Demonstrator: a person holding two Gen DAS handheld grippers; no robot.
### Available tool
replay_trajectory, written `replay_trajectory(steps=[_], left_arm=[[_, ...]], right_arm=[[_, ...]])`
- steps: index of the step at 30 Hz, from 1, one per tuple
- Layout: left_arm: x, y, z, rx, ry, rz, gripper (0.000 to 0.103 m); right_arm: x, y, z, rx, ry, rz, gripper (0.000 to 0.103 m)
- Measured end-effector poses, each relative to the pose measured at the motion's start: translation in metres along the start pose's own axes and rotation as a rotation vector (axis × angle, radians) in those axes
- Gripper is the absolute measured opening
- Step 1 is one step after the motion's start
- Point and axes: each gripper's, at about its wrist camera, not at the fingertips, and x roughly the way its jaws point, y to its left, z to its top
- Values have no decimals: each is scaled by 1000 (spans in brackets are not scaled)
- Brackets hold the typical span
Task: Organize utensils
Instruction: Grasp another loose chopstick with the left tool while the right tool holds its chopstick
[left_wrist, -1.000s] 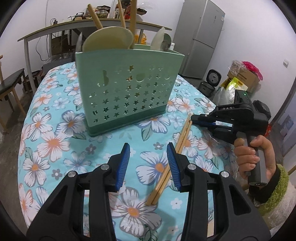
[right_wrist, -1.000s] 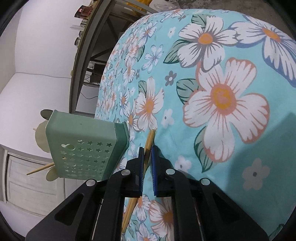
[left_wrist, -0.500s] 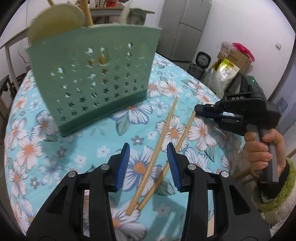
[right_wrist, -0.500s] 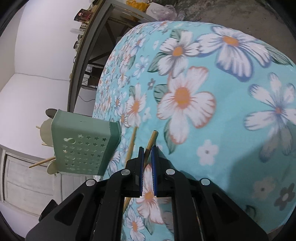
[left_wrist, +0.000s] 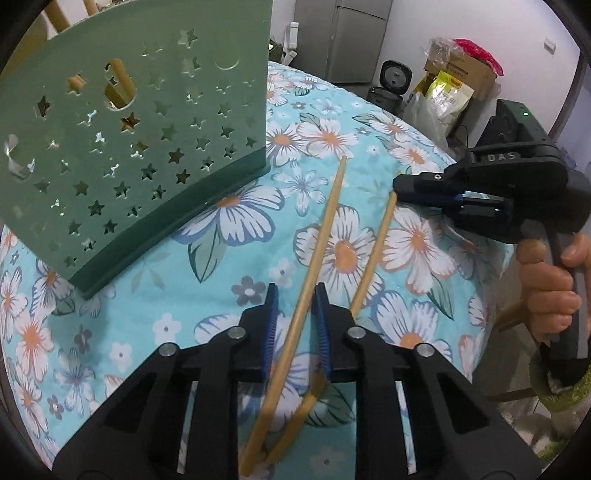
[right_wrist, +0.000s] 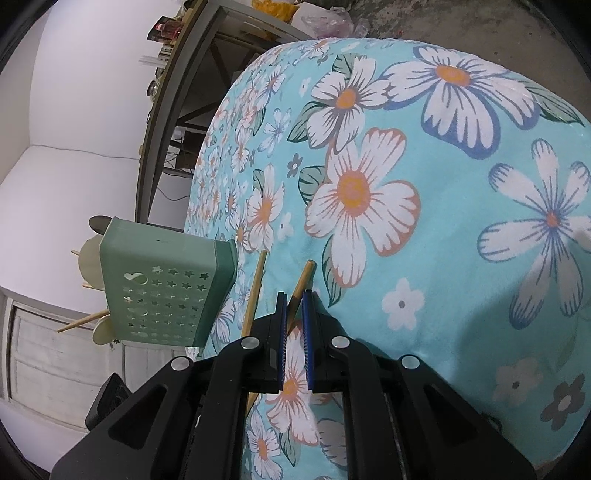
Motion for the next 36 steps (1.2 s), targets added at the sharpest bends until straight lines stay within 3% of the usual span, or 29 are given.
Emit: replay_trajectory(steps=[8, 16, 19, 22, 25, 36], left_arm=[[0, 0, -1, -3, -23, 17, 12], [-1, -1, -3, -1, -35, 25, 12], [-1, 0, -5, -6, -44, 26, 12], [-4, 1, -9, -13, -53, 26, 12], [-9, 2, -12, -16, -60, 30, 9], [-33, 9, -35, -43, -35, 20, 6]], right_arm=[[2, 3, 3, -2, 22, 12, 10], [14, 20, 3, -9, 5, -16, 27], [19, 25, 0, -21, -15, -43, 27], [24, 27, -2, -26, -43, -76, 14], [27, 28, -3, -34, -48, -78, 12], [17, 22, -15, -77, 70, -33, 11]])
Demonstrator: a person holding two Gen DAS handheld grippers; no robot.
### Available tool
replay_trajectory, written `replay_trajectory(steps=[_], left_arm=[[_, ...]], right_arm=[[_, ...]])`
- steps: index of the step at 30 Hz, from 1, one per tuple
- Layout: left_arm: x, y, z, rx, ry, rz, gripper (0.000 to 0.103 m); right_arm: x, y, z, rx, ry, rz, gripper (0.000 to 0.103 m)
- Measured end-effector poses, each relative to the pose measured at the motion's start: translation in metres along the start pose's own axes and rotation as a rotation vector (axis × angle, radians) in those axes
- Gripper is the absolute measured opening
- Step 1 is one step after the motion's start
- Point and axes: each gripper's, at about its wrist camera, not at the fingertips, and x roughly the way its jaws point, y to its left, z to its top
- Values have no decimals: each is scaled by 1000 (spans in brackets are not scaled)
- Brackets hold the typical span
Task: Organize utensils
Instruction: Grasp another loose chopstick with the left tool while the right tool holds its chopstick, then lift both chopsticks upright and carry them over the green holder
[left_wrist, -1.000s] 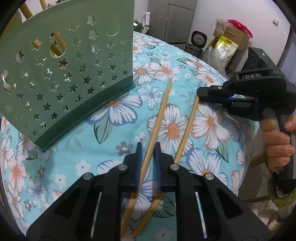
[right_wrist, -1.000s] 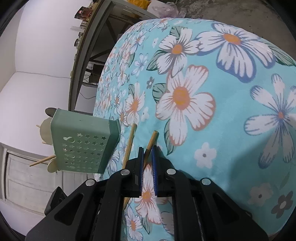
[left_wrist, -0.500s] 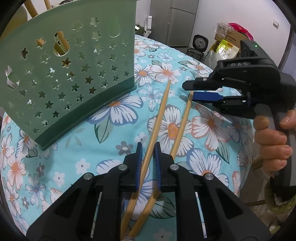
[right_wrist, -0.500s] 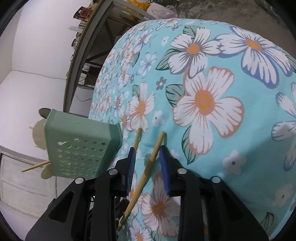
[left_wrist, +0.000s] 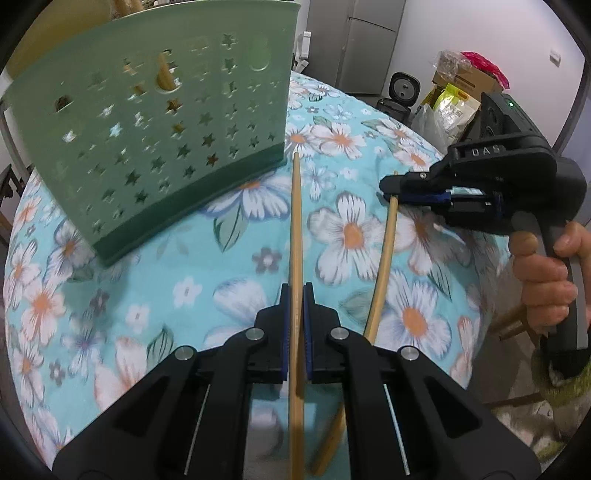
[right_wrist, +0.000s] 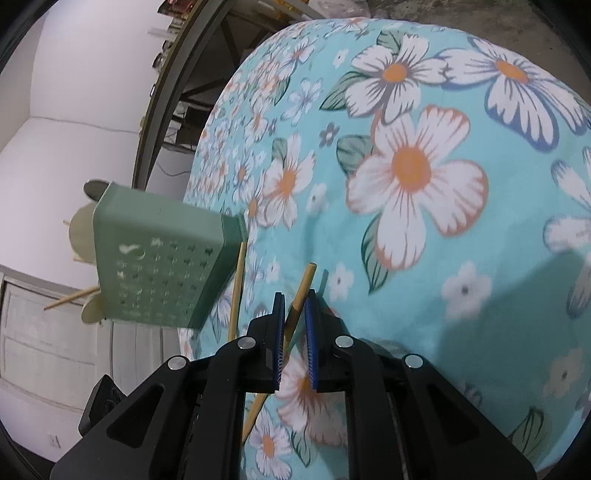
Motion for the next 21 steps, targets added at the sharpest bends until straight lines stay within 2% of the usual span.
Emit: replay_trajectory(steps=[5, 10, 13, 17, 21], left_arm=[[-21, 4, -24, 26, 34, 22, 6], [-37, 13, -46, 84, 77, 77, 6], [-41, 19, -45, 82, 88, 79, 7], [-37, 22, -35, 61, 87, 72, 18], [-21, 19, -16, 51, 75, 59, 19]], right_arm=[[-1, 5, -10, -8, 30, 13, 11], [0, 12, -15, -32, 39, 5, 11], [0, 18, -16, -53, 34, -9, 11], [-3, 20, -16, -58, 34, -16, 11], [-1, 18, -16, -51, 38, -22, 12]])
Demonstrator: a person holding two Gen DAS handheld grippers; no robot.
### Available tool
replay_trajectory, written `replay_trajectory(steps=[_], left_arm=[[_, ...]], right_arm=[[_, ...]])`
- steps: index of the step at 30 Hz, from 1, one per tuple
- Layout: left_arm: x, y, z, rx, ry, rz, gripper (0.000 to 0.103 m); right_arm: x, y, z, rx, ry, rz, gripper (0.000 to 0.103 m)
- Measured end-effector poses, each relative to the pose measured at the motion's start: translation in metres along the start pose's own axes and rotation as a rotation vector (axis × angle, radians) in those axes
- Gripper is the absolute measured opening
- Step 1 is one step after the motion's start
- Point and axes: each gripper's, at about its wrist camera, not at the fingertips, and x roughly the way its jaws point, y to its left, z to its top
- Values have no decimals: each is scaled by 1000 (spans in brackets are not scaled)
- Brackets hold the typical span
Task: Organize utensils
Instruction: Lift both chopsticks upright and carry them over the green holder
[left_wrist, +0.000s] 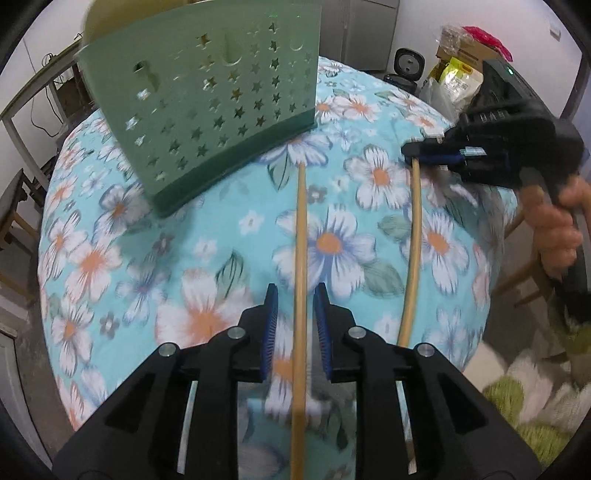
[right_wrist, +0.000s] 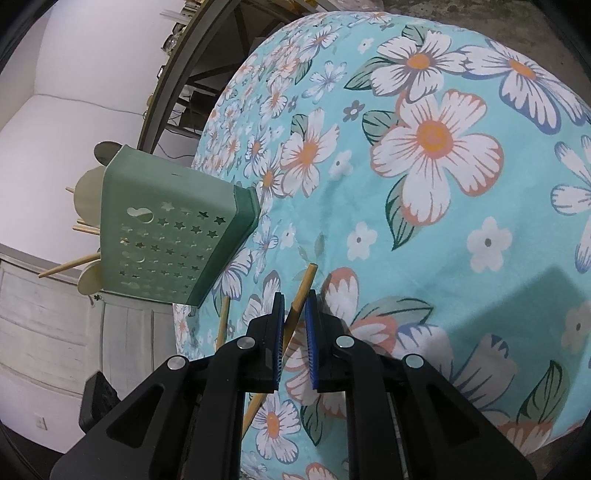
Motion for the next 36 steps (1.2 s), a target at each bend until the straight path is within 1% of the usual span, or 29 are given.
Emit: replay_trajectory(steps=[3, 5, 8, 12, 16, 22, 26, 32, 36], left_arm=[[14, -1, 20, -25, -8, -4, 19], [22, -3, 32, -26, -11, 9, 19], [36, -9, 48, -8, -12, 46, 19], [48, -16, 60, 21, -13, 98, 18], [52, -24, 64, 43, -15, 133, 16], [55, -31, 66, 62, -20, 162, 6], [55, -33, 66, 74, -23, 181, 6], [56, -36, 65, 78, -27, 190, 6], [56, -35, 65, 76, -29, 188, 6]], right_arm=[[0, -4, 0, 5, 4, 1, 12], [2, -5, 1, 6, 5, 3, 12], [3, -7, 1, 8, 10, 6, 12], [4, -10, 3, 9, 14, 10, 12], [5, -12, 3, 11, 15, 15, 12], [5, -10, 4, 10, 20, 10, 12], [7, -7, 5, 9, 24, 0, 13], [13, 2, 7, 4, 15, -24, 13], [17, 3, 9, 15, 6, -25, 12]])
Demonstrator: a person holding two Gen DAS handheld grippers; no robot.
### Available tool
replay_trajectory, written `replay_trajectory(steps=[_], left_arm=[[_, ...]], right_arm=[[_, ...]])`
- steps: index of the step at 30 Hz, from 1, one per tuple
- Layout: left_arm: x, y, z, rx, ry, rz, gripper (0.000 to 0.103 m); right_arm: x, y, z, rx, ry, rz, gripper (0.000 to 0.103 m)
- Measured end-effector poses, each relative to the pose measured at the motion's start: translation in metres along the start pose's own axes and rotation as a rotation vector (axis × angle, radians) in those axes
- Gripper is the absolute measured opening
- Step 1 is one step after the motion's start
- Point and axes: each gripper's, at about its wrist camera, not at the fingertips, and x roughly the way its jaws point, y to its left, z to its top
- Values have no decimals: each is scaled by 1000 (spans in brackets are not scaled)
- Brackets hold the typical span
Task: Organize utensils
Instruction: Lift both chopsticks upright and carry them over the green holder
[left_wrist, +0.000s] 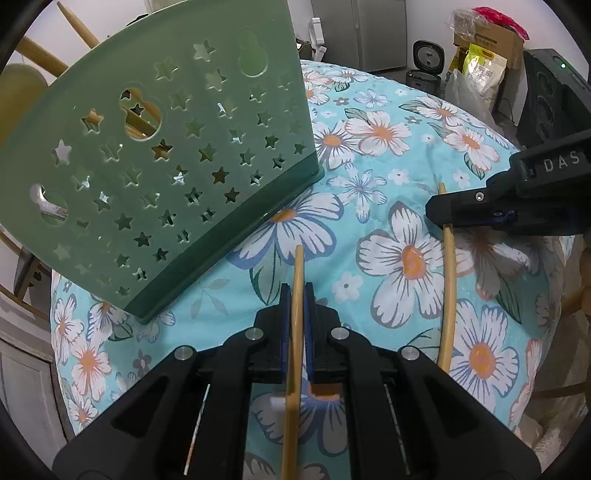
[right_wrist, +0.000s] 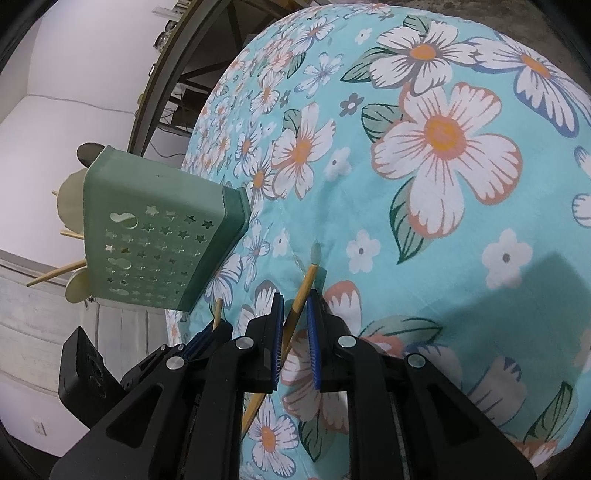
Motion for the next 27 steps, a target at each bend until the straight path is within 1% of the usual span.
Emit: replay_trajectory(steps=[12, 27], left_arm=[[1, -1, 1, 4, 0, 4, 6], [2, -4, 0, 25, -6, 24, 6]], right_arm=[[-1, -5, 0, 10, -13, 14, 12], [-13, -3, 2, -4, -31, 63, 11]])
